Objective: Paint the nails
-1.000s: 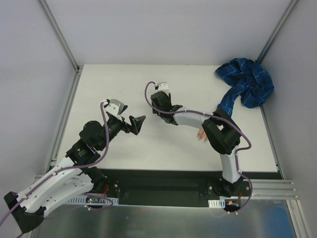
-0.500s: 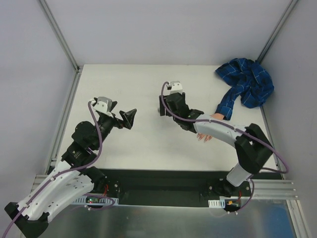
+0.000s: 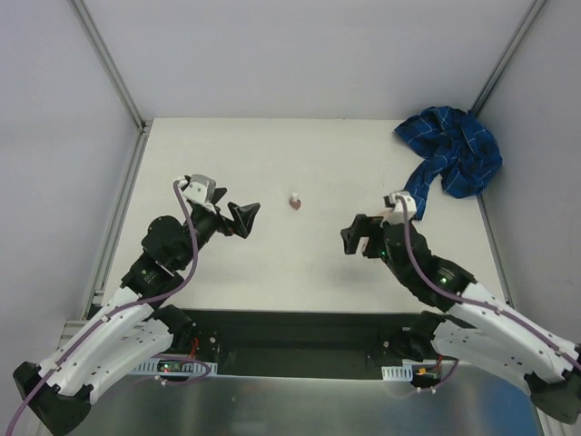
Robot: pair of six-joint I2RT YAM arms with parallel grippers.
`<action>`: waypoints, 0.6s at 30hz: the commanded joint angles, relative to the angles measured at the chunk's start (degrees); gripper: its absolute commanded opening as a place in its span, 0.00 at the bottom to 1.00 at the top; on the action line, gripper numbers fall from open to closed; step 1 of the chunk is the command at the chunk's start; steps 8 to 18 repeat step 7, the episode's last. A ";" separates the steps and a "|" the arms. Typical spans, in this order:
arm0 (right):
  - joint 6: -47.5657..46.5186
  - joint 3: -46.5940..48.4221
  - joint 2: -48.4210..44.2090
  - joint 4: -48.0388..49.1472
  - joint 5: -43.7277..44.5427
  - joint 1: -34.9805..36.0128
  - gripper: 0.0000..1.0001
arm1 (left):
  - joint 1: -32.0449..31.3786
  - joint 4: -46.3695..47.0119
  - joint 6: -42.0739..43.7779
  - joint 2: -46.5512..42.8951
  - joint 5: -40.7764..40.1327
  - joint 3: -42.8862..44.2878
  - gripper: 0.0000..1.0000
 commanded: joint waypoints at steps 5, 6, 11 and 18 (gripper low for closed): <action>5.12 -8.50 -27.06 -11.90 1.83 2.36 0.97 | 0.33 5.06 -13.08 -0.30 9.42 -0.79 0.99; 4.68 -7.54 -28.82 -15.47 3.61 2.45 0.97 | 0.42 4.01 -15.62 -0.74 11.18 -0.87 0.99; 3.98 -4.58 -28.84 -17.95 4.93 2.36 0.96 | 0.33 3.39 -17.56 -1.87 12.24 -0.96 0.99; 3.98 -4.58 -28.84 -17.95 4.93 2.36 0.96 | 0.33 3.39 -17.56 -1.87 12.24 -0.96 0.99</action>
